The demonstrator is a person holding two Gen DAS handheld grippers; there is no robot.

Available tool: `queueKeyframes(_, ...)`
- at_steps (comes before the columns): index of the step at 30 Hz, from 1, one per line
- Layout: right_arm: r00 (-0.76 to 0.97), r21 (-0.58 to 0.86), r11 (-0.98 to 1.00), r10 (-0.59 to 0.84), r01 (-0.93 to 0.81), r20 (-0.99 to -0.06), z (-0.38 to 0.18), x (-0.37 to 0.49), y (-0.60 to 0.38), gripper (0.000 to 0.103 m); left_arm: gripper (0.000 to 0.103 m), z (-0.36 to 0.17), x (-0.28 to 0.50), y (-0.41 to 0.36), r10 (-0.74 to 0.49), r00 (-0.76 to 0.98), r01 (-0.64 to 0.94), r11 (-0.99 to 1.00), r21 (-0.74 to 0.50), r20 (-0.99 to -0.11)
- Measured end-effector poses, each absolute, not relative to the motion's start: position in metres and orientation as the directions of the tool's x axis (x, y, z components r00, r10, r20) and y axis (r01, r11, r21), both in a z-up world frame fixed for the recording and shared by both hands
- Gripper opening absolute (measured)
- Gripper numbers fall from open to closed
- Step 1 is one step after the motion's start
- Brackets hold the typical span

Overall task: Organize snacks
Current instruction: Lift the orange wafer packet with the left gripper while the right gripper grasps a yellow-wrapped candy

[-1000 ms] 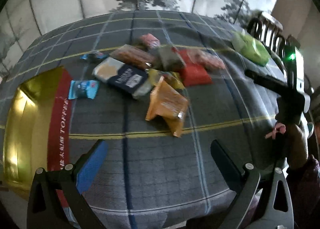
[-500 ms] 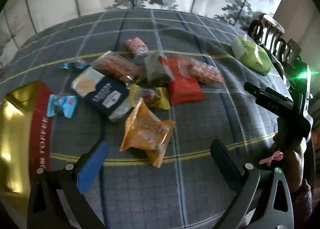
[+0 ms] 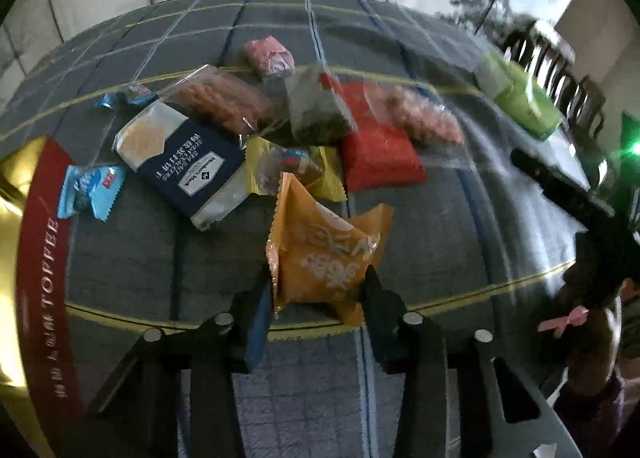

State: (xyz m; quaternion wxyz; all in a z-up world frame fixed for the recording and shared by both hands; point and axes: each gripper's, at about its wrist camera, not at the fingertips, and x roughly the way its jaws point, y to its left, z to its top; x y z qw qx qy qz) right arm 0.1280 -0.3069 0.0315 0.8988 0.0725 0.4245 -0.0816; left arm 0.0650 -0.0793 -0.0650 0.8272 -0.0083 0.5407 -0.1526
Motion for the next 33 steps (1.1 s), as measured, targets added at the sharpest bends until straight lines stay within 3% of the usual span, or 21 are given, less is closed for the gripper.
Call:
queueKeyframes(5, 0.618, 0.058, 0.973, -0.095, 0.223, -0.78, 0.031, 0.128, -0.31, 0.103, 0.033, -0.062, 0.047, -0.083, -0.249, 0.378, 0.269, 0.951, -0.152, -0.892)
queueKeyframes(10, 0.605, 0.051, 0.972, -0.102, 0.23, -0.789, 0.03, 0.13, -0.311, 0.103, 0.032, -0.056, 0.023, -0.074, -0.296, 0.364, 0.273, 0.94, -0.203, -0.883)
queueKeyframes(24, 0.619, 0.035, 0.978, -0.101, 0.204, -0.779, 0.032, 0.13, -0.304, 0.103, 0.032, 0.001, -0.014, -0.024, -0.297, 0.495, 0.273, 0.945, -0.179, -0.816)
queueKeyframes(28, 0.726, 0.102, 0.993, 0.114, -0.06, -0.678, 0.051, 0.107, -0.272, 0.103, 0.032, 0.008, -0.019, -0.012, -0.283, 0.514, 0.261, 0.951, -0.166, -0.81)
queueKeyframes(33, 0.628, 0.092, 0.901, 0.366, -0.424, -0.687, 0.065, 0.099, -0.19, 0.101, 0.033, 0.016, -0.019, 0.001, -0.277, 0.529, 0.24, 0.955, -0.172, -0.802)
